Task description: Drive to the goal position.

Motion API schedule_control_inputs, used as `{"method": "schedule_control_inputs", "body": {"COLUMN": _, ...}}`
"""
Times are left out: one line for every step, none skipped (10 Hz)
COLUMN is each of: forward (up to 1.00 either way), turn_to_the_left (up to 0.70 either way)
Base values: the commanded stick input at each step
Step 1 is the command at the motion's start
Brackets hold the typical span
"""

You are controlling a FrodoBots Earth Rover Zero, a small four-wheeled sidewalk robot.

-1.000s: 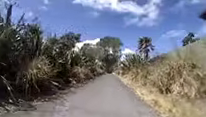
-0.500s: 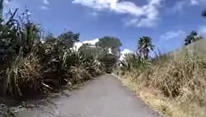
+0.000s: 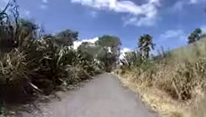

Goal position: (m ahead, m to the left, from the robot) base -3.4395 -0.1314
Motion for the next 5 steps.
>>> {"method": "schedule_control_inputs", "body": {"forward": 0.70, "turn_to_the_left": -0.05}}
{"method": "schedule_control_inputs", "body": {"forward": 0.70, "turn_to_the_left": 0.00}}
{"method": "schedule_control_inputs", "body": {"forward": 0.70, "turn_to_the_left": 0.00}}
{"method": "schedule_control_inputs", "body": {"forward": 0.70, "turn_to_the_left": 0.00}}
{"method": "schedule_control_inputs", "body": {"forward": 0.70, "turn_to_the_left": 0.00}}
